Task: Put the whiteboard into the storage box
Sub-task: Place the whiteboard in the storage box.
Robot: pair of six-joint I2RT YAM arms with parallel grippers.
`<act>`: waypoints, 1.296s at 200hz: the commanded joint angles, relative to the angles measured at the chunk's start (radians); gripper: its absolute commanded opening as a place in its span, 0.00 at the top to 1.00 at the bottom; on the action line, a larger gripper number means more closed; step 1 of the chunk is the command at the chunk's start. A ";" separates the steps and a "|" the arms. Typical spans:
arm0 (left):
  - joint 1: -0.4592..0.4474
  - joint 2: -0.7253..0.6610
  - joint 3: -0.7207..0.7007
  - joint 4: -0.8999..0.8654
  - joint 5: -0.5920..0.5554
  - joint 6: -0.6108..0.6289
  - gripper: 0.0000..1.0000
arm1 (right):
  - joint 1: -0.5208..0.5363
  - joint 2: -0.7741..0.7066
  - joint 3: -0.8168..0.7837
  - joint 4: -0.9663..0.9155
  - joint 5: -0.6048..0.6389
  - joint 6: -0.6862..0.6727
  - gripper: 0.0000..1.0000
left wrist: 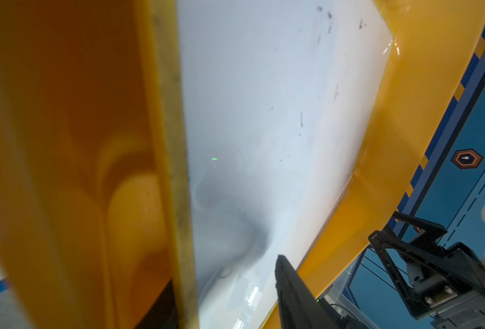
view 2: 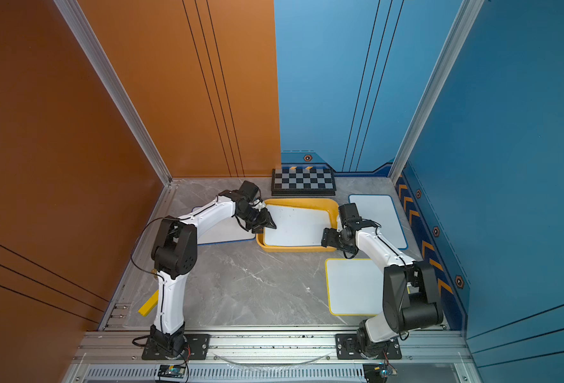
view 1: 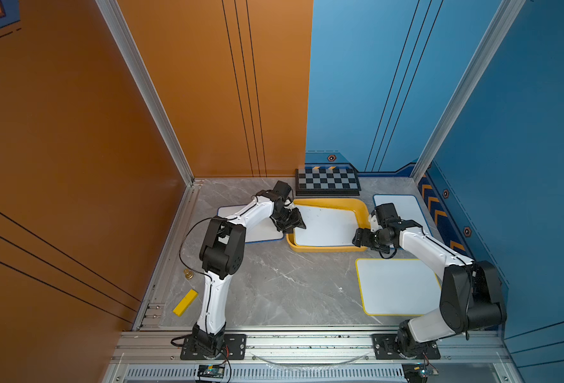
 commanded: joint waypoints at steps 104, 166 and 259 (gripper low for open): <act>-0.019 0.079 0.105 -0.125 -0.115 0.037 0.51 | 0.040 0.040 0.001 0.050 -0.058 0.020 0.12; -0.027 0.092 0.107 -0.157 -0.187 0.015 0.49 | 0.051 0.052 0.009 0.053 -0.063 0.026 0.12; -0.041 0.137 0.118 -0.180 -0.214 -0.007 0.48 | 0.051 -0.005 -0.064 0.053 -0.052 0.050 0.12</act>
